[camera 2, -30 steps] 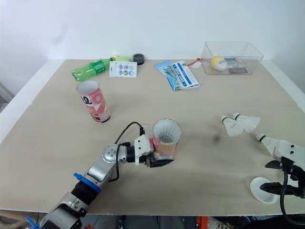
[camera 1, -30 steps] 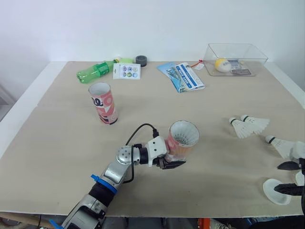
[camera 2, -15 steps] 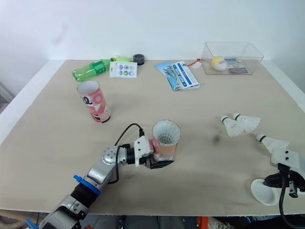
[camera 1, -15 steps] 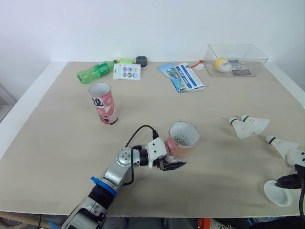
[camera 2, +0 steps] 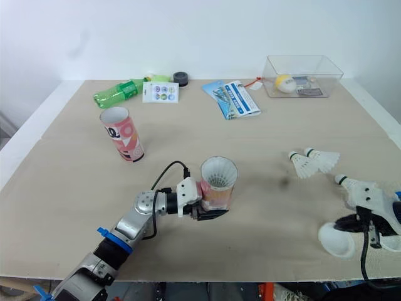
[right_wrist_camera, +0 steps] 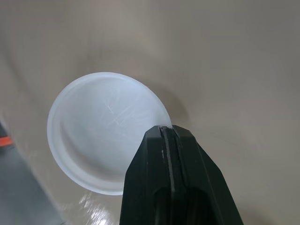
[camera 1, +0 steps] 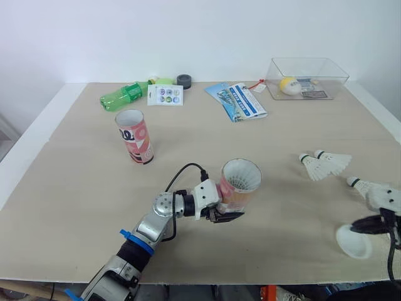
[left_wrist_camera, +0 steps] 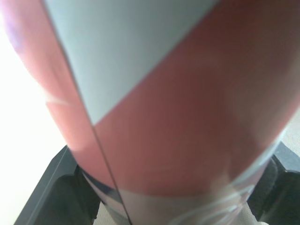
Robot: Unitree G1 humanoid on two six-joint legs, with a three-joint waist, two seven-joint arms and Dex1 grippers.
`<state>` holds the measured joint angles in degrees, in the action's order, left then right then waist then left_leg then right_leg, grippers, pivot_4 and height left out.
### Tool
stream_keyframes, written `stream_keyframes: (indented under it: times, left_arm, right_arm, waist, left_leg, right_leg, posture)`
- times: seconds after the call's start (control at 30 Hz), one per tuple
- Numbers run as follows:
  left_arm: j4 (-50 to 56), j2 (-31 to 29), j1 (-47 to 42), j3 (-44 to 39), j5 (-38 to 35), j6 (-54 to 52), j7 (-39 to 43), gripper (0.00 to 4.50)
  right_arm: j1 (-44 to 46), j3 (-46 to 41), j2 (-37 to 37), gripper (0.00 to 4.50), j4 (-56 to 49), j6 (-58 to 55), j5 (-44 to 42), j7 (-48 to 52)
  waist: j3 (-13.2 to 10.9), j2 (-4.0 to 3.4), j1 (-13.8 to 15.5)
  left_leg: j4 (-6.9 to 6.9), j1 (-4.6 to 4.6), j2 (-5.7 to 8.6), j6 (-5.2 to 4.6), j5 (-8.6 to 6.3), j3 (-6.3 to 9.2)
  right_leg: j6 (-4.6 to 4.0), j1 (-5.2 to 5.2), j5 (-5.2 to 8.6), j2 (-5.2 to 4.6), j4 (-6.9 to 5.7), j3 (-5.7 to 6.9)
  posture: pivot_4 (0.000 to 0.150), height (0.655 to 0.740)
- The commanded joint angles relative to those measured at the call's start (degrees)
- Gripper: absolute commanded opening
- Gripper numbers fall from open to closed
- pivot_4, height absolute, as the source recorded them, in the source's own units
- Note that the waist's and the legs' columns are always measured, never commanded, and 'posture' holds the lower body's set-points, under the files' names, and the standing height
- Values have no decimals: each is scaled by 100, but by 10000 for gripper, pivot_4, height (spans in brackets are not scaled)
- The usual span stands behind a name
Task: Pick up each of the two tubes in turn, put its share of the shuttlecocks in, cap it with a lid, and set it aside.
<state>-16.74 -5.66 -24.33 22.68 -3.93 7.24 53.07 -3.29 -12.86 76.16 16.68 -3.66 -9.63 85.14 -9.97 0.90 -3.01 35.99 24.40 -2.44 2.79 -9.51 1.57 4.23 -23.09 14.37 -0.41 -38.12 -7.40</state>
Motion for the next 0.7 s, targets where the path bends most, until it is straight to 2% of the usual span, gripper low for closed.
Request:
stream_keyframes:
  times: [0.03,0.1,0.2,0.43,0.53,0.7]
  left_arm:
    - [-271,-41,-122,-47,-16,134,87,33489]
    - [-412,-33,-203,-61,-22,187,109,33489]
    - [-630,-9,-338,-80,-25,261,160,33489]
    - [-1136,60,-645,-129,-16,456,250,33489]
    - [-1226,54,-710,-147,-21,499,273,33489]
    - [-1324,27,-762,-179,-29,557,272,33489]
  right_arm:
    - [1062,-43,305,497,-1272,-473,-623,208]
    - [1645,159,389,497,-1559,-695,-734,298]
    - [3064,711,300,497,-1757,-887,-869,599]
    - [6541,2810,-486,497,-1297,-652,-1337,736]
    - [7345,3678,-771,497,-1199,-364,-1669,736]
    - [7985,4660,-1167,497,-1014,182,-1979,736]
  waist:
    - [9,-19,-32]
    - [11,-23,-32]
    - [16,-31,-31]
    - [15,-30,-123]
    - [12,-14,-124]
    - [12,-13,-127]
  left_leg:
    - [0,-3,0,0,0,-1]
    - [-1,-6,2,1,1,1]
    - [-1,-6,1,2,1,0]
    - [-17,-3,0,3,1,-16]
    - [-36,-3,-1,3,1,-12]
    - [-52,4,-1,7,-2,-10]
  right_leg:
    - [-1,0,-2,1,-1,-2]
    - [0,3,-3,1,-1,-2]
    - [0,3,-3,0,0,-2]
    - [-6,-15,-1,-4,1,-11]
    - [-12,-17,7,-3,2,-10]
    - [-7,-24,20,-2,3,-11]
  posture:
    - [1500,7400]
    - [1500,7400]
    - [1500,7400]
    - [1500,7400]
    - [1500,7400]
    - [1500,7400]
